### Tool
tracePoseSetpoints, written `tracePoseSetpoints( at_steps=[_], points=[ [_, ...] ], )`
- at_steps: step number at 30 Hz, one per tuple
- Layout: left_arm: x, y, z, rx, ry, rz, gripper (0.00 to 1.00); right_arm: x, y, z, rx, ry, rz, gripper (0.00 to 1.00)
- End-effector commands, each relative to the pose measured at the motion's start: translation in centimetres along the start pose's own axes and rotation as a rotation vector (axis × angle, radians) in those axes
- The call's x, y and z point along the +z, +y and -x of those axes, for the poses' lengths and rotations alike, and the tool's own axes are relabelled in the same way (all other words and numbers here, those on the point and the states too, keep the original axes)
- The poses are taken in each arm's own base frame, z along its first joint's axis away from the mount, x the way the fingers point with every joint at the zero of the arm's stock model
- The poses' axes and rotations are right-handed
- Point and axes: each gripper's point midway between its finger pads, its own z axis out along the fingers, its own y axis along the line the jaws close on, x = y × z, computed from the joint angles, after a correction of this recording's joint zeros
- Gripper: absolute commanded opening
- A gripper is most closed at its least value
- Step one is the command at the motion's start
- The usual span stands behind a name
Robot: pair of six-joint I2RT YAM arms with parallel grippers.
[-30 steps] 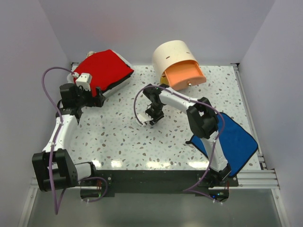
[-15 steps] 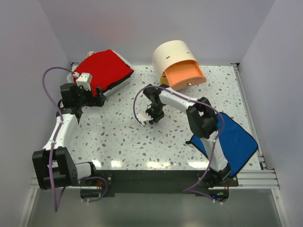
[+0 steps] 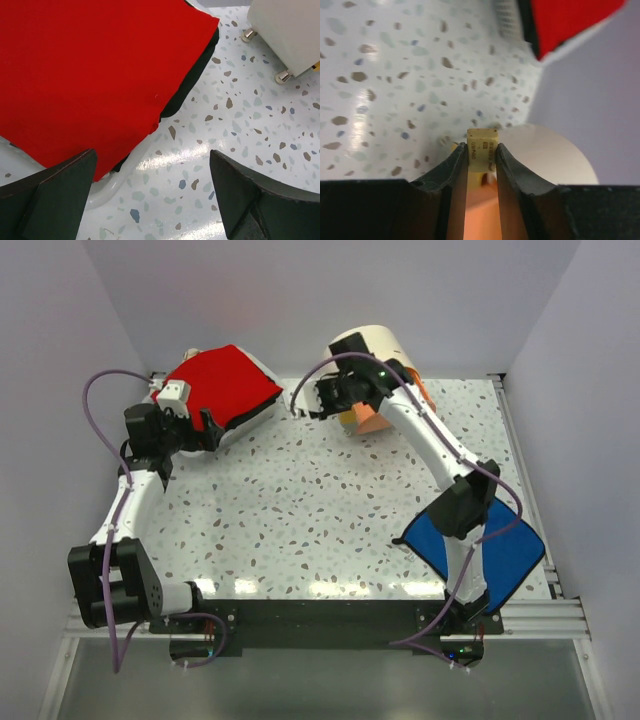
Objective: Sort the stationery into containers
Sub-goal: Pick up the stationery from the center of the board, then place the stationery in the drawer.
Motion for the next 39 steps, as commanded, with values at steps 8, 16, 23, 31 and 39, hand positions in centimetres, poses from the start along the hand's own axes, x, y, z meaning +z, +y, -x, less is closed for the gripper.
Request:
tracePoseSetpoints(
  at_steps=[8,16,23,31,39],
  points=[
    [1.8,-2.1,4.9,0.043,-0.099,-0.075,0.99,-8.0,-6.4,-6.4,0.054,0.174,-0.281,0.17],
    [1.6,-2.1,4.1,0.041,-0.083,-0.068,0.99,-9.2,-5.5,-11.8,0.104,0.257,-0.261,0.16],
    [1.5,-2.1,3.7,0.037,-0.074,-0.066,0.99,-7.3,-3.0,-13.7,0.118,0.298,-0.166,0.18],
    [1.5,-2.0,3.5,0.036,-0.073,-0.063,0.99,-7.2,-2.6,-14.3,0.136,0.323,-0.187,0.39],
    [2.1,-2.4,3.8,0.029,-0.079,-0.083,0.99,-10.6,-5.0,-13.8,0.16,0.336,-0.321,0.5]
  ],
)
